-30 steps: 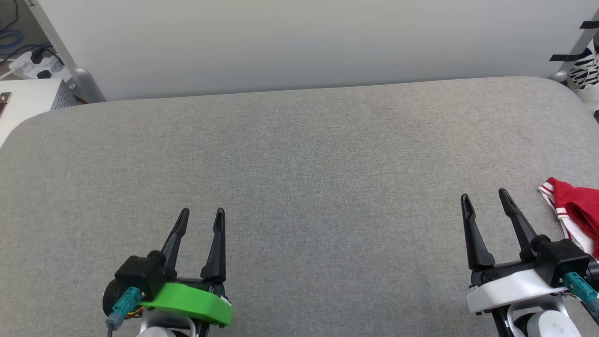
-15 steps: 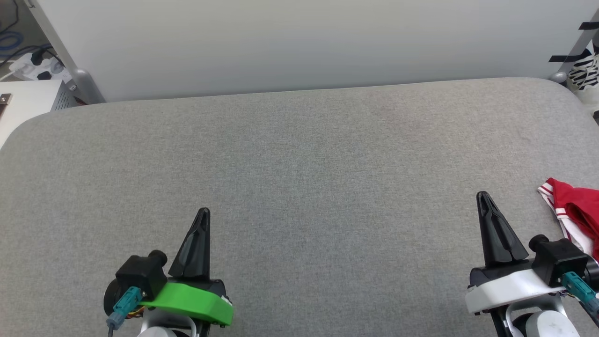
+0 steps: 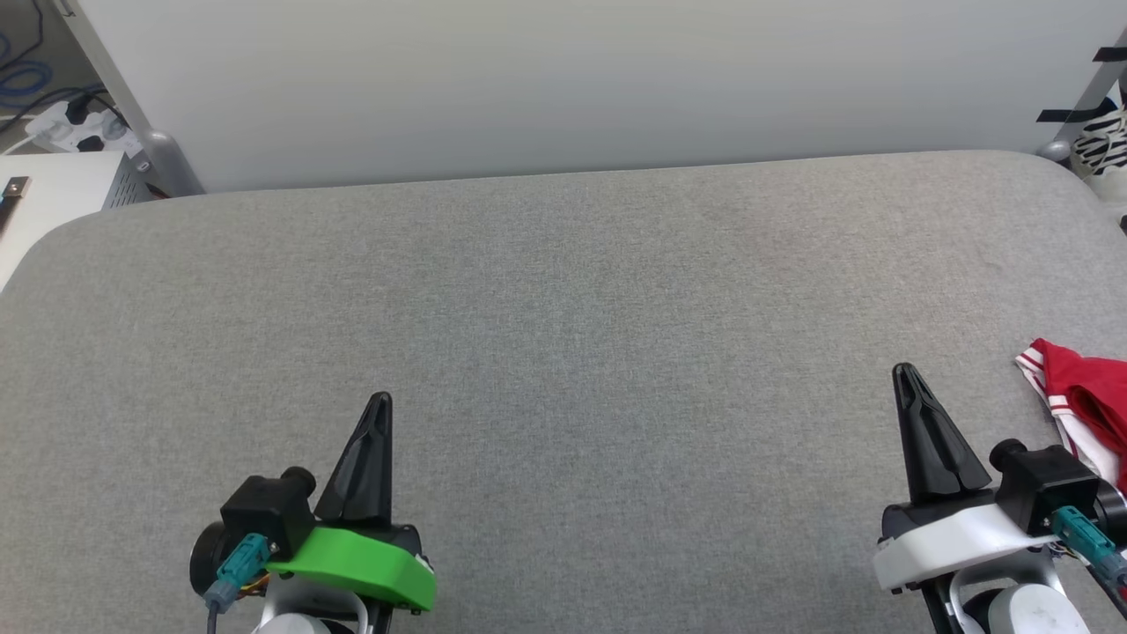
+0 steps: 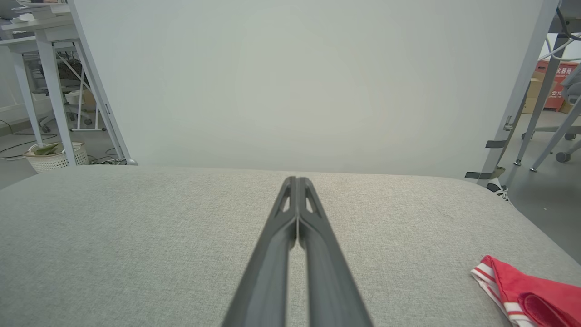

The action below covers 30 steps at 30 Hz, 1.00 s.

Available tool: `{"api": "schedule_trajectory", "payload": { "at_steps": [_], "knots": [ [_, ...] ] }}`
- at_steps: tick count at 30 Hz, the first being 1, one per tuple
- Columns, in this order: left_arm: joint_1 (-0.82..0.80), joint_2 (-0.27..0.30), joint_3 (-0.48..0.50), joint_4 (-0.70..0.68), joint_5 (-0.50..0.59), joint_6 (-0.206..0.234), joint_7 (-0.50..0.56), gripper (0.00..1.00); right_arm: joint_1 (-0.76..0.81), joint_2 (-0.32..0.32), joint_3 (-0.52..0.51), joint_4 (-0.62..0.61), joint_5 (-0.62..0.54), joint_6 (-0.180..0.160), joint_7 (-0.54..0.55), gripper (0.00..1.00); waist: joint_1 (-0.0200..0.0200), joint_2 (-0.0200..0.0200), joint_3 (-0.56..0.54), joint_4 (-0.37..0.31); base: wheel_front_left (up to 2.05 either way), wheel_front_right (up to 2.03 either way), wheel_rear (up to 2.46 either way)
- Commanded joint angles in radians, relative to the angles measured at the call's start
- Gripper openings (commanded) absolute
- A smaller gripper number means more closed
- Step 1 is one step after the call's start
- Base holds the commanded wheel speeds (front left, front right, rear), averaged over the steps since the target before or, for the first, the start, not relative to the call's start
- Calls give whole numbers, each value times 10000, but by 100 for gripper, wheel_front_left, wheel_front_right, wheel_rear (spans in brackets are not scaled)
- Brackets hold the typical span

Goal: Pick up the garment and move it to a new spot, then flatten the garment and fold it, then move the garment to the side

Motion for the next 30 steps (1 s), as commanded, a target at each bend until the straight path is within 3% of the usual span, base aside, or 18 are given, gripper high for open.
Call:
{"api": "schedule_trajectory", "payload": {
  "at_steps": [1,30],
  "knots": [
    [1,-18,47,-66,146,58,57,0,23,46,-14,-18,-98,-1,59,0,0,0,-5,7,0,0,0],
    [1,-47,247,-261,793,361,662,0,63,205,-119,-56,-421,-4,655,0,0,0,-110,137,0,0,0]
  ]
}}
